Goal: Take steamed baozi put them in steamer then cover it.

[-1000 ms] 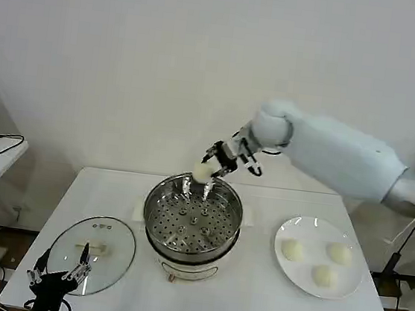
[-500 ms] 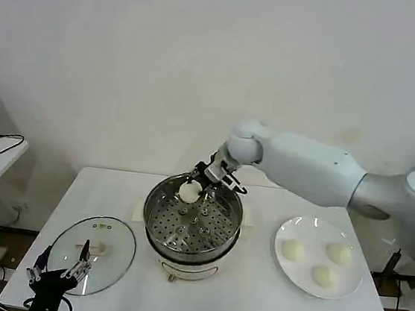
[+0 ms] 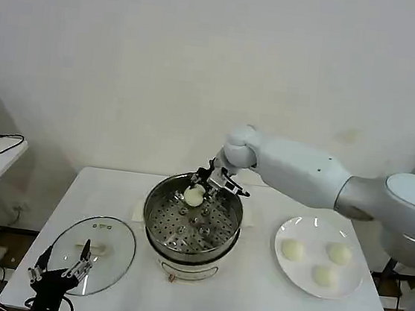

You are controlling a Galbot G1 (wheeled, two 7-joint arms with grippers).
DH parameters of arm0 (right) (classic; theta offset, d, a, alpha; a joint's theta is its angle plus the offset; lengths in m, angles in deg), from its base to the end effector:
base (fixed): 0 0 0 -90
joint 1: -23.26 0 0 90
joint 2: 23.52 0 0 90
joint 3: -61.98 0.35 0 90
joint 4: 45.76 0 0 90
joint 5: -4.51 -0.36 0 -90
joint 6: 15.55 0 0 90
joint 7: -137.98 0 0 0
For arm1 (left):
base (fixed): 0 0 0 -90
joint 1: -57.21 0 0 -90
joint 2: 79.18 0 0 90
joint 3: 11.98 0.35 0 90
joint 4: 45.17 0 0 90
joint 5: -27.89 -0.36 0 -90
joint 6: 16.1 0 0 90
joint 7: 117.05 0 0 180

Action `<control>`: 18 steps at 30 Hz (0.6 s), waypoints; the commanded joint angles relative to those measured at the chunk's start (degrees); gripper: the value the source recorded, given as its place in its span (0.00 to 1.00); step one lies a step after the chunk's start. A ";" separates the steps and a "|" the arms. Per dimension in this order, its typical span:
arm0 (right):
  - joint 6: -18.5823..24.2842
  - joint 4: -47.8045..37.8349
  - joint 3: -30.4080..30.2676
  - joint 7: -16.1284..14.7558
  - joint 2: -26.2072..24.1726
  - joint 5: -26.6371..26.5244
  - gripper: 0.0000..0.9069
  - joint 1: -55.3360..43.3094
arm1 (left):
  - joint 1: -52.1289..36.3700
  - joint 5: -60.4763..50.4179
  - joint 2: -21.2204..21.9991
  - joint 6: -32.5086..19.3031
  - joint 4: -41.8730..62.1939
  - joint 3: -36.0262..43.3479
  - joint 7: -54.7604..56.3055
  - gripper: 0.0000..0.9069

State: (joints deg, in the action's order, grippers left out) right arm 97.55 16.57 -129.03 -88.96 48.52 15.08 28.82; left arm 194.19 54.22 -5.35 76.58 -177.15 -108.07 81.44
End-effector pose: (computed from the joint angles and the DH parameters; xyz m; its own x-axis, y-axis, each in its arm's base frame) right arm 0.5798 0.1382 -0.1176 -0.2240 -0.3814 0.8969 -0.2710 -0.8596 -0.4332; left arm 0.1106 0.0577 -0.2607 -0.9626 -0.1976 0.1852 -0.2241 0.9651 -0.1351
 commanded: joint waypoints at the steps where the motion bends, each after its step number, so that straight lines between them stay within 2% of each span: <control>1: 2.71 -2.19 0.14 0.80 0.87 4.21 0.53 0.86 | 0.00 0.16 0.18 -0.01 -0.17 0.10 -0.03 1.00; 2: 3.09 -2.63 0.37 0.91 1.04 4.70 0.54 1.02 | 0.00 0.12 0.21 -0.02 -0.13 0.13 -0.04 1.00; 3: 3.23 -3.09 0.47 0.93 1.23 4.81 0.63 1.08 | -0.01 0.11 0.27 -0.03 -0.11 0.14 -0.03 1.00; 4: 3.33 -3.43 0.50 0.99 1.35 4.71 0.78 1.12 | 0.01 0.10 0.28 -0.03 -0.12 0.14 -0.03 1.00; 5: 3.33 -3.70 0.53 0.94 1.45 4.45 1.00 1.10 | 0.03 0.08 0.29 -0.03 -0.15 0.14 -0.04 1.00; 13: 2.76 -2.59 0.11 0.11 0.83 2.33 1.00 -0.29 | -0.04 -0.21 0.30 0.14 0.02 0.35 -0.03 1.00; 18: 0.62 2.23 -0.36 -0.06 -1.13 -2.75 1.00 -2.60 | -0.26 -0.58 0.26 0.26 0.12 0.87 0.02 1.00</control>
State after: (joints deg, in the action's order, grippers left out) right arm 98.98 15.75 -129.03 -88.85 48.38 15.53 27.74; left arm 194.01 53.78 -5.01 76.74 -177.08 -107.49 81.48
